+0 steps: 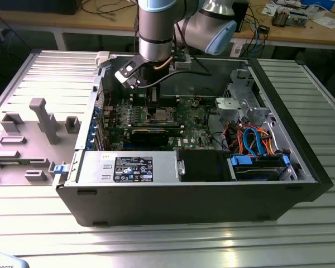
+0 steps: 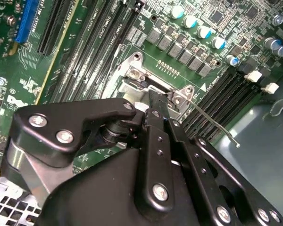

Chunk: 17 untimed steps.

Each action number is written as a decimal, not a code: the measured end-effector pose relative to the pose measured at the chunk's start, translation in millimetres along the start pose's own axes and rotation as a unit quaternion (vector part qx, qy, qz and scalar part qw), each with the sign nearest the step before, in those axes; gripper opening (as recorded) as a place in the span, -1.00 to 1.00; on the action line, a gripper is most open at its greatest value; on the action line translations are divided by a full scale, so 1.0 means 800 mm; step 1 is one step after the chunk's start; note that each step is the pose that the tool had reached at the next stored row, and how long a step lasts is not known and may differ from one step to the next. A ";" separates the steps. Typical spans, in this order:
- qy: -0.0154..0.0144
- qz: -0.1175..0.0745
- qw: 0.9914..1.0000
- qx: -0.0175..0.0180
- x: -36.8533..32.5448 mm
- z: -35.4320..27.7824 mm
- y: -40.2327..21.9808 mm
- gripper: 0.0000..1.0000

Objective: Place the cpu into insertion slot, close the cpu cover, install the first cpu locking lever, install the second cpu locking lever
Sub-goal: 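Close the cpu cover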

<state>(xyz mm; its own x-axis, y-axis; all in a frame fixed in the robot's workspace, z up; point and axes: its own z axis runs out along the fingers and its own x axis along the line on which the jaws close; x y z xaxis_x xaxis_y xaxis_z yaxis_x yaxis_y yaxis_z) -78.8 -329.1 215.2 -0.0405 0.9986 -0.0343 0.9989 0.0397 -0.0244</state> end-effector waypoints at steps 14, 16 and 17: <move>0.001 0.000 1.000 0.000 0.0001 -0.0022 -0.0032 -0.79; 0.001 0.000 1.000 0.000 0.0000 -0.0033 -0.0003 -0.79; 0.001 0.000 1.000 0.000 -0.0002 -0.0035 0.0027 -0.79</move>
<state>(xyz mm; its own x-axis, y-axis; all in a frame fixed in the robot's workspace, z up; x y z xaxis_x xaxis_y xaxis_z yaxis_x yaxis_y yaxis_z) -76.5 -329.0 217.9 -0.0401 0.9987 -0.0317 0.9989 0.0393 -0.0247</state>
